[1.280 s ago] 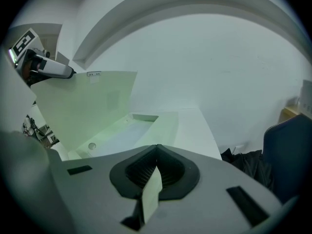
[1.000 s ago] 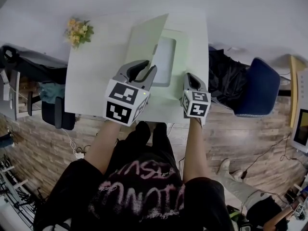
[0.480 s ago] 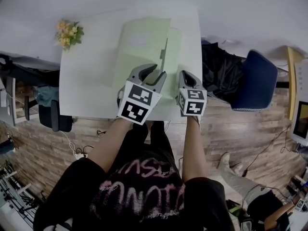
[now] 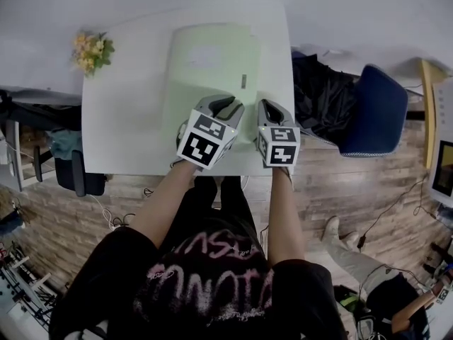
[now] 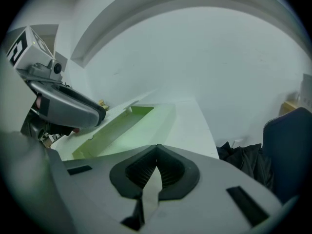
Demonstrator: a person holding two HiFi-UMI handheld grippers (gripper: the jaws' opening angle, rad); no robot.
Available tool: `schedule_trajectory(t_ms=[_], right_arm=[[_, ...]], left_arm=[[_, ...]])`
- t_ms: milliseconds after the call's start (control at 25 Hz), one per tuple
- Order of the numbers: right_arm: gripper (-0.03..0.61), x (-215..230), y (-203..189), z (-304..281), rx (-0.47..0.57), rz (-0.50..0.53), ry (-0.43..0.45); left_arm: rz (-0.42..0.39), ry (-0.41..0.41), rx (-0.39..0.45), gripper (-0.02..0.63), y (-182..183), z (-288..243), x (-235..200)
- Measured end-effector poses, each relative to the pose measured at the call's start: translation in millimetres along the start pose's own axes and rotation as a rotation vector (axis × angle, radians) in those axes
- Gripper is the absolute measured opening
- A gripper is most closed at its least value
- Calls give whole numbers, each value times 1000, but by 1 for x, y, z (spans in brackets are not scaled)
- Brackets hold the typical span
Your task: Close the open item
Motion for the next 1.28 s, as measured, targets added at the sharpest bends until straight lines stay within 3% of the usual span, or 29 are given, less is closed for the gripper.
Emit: schedule_trajectory(t_ms=[320,520,880,1280], right_arm=[[11,0,-2,-2,-16,9,1],[9,0,-2,-4,-20,10,-2],[11,3,-2,-4,-24,7,-10],[11,-1,-1,1,-19,14,-15]], left_arm=[[-95,-21,-53,89,-6,-20,-1],[-56,-36,-118,89,-21,-30,-3],[-46,-50,-152,61,-22,-39,-3],[-99,-33,-192,55,-21,-44,-1]])
Point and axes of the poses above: the fingertips, and each gripper's own axes: z backward along the fingers, x to its right, y out of its top, the point moved 8 cm from there along z, backward along the fingers, and after that the axes turned 5 degrees about -z, right-handed, at the moved point
